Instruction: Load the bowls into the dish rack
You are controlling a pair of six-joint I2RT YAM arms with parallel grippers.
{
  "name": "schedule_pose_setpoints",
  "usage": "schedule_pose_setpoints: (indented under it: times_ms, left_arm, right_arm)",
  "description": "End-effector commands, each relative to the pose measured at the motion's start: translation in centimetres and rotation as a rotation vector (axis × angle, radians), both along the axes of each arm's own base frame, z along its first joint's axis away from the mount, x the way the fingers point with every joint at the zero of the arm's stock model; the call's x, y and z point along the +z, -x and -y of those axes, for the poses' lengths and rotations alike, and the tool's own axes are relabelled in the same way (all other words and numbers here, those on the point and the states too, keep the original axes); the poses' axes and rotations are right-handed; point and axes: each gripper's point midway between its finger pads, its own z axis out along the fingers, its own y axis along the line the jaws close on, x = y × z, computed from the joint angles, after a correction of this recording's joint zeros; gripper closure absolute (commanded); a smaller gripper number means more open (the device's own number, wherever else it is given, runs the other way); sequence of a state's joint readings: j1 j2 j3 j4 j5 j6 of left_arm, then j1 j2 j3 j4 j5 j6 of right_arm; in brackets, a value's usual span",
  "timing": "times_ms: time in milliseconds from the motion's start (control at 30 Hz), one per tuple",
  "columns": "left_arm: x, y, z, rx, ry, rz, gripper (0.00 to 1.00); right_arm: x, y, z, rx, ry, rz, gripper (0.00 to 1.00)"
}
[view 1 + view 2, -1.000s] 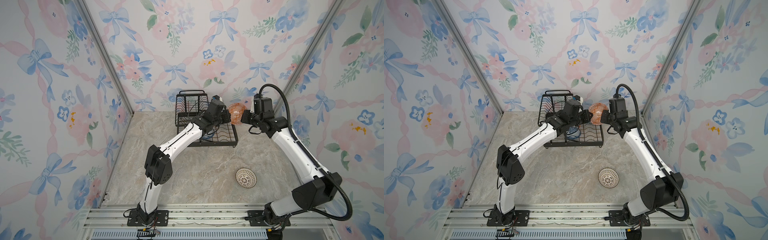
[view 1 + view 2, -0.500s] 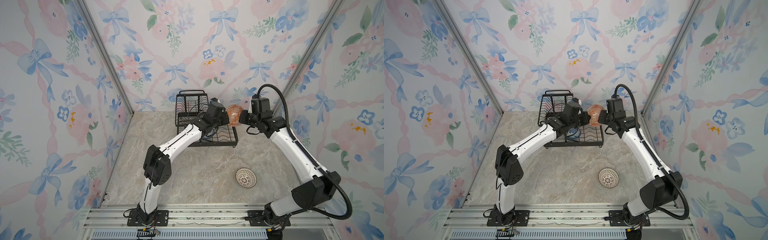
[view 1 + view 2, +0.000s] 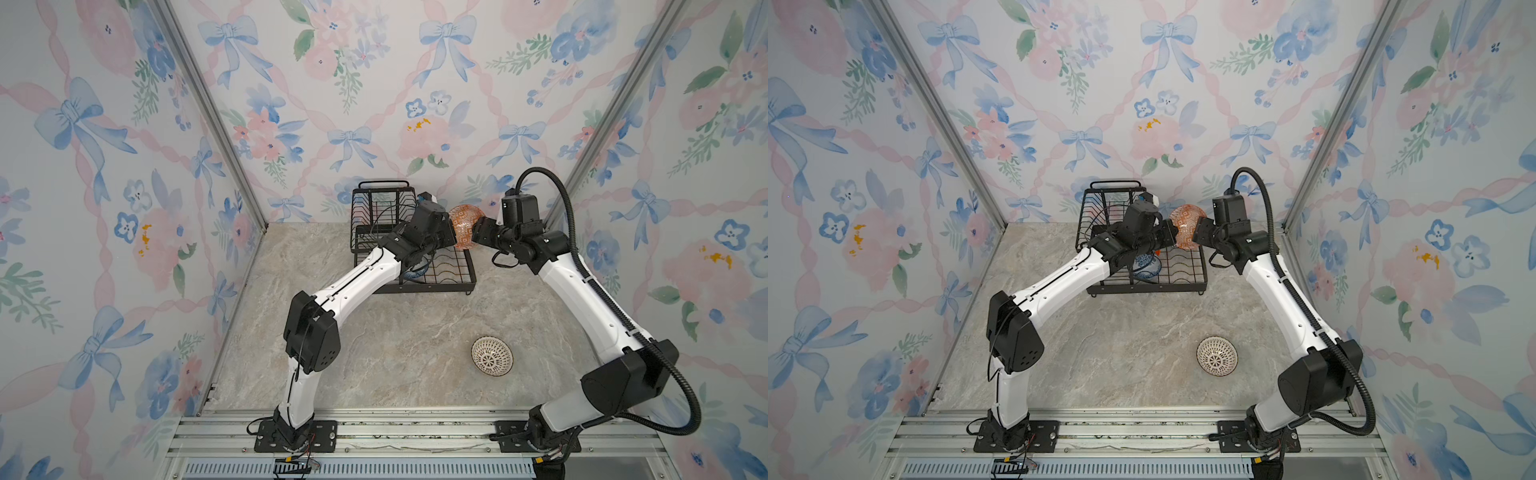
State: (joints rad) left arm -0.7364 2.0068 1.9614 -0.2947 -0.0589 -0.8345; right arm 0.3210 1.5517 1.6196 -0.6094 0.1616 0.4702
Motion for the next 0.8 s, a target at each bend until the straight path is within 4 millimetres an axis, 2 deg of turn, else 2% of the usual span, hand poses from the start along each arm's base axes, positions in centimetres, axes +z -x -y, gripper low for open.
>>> schedule_pose_setpoints:
  times_ms: [0, 33, 267, 433, 767]
  left_arm:
    - [7.0, -0.2, -2.1, 0.051, 0.063, 0.148, 1.0]
    - [7.1, -0.4, -2.4, 0.062, 0.055, 0.156, 1.0]
    - [8.4, -2.3, -5.4, 0.176, 0.012, 0.216, 1.0]
    - [9.6, -3.3, -6.9, 0.243, -0.029, 0.267, 1.0]
    - [10.8, -5.0, -9.2, 0.376, -0.071, 0.321, 1.0]
  right_arm:
    - [1.6, 0.2, 0.7, -0.023, -0.023, 0.029, 0.05]
    - [1.7, 0.3, 0.8, -0.028, -0.038, 0.025, 0.02]
    - [2.2, 0.2, 1.8, -0.056, -0.185, -0.002, 0.03]
    - [4.6, -0.1, 1.2, -0.035, -0.231, 0.048, 0.03]
    - [10.1, -0.5, -0.4, -0.035, -0.474, 0.099, 0.03]
